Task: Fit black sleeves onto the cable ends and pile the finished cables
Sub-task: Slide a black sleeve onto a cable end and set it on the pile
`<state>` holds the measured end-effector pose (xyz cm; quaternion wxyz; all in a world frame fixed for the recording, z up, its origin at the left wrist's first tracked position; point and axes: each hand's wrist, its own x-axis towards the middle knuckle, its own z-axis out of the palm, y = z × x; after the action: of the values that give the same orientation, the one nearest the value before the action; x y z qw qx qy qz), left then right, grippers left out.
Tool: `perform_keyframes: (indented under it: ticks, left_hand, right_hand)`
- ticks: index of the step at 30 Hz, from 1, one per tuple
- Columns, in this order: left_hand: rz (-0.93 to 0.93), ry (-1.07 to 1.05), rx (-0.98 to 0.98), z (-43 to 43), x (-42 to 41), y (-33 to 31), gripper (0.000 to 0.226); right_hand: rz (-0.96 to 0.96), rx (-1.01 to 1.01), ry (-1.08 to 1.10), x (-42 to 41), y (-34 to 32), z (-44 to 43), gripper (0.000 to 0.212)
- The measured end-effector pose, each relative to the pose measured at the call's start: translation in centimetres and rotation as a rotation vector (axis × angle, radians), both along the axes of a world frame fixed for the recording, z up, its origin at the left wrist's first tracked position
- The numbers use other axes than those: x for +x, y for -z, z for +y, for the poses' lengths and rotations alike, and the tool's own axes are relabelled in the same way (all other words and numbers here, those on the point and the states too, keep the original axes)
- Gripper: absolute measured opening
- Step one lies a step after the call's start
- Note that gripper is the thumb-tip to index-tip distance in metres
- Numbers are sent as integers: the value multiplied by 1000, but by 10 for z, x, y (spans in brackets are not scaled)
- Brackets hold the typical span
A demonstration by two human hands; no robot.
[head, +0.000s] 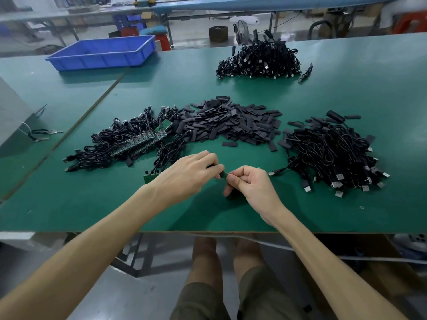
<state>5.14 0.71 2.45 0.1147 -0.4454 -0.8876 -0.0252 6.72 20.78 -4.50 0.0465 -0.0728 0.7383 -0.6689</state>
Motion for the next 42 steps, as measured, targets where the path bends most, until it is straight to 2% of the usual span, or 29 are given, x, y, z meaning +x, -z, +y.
perform_keyframes:
  ticks: [5, 11, 13, 16, 24, 28, 33, 42]
  left_hand:
    - [-35, -57, -47, -3, -5, 0, 40]
    - [-203, -124, -75, -8, -5, 1, 49]
    - [-256, -137, -70, -8, -5, 4, 41]
    - [-347, -179, -21, -6, -6, 9, 19]
    - [-516, -203, 147, -4, -7, 17, 18]
    - [-597, -241, 247, -4, -13, 15, 14]
    - [-551, -227, 317, -7, -14, 12, 20]
    - [-505, -190, 337, -4, -9, 16, 24]
  right_hand:
    - [45, 75, -27, 1, 0, -2, 11]
    - [110, 173, -9, 4, -2, -2, 8]
    - [142, 224, 10, 5, -3, -4, 13]
    - [154, 255, 24, 7, -4, -6, 15]
    - [170, 247, 3, 4, -1, -5, 13]
    - [145, 173, -4, 2, 2, -4, 8]
    - [82, 4, -10, 0, -1, -1, 9]
    - [78, -2, -22, -3, 1, -1, 7]
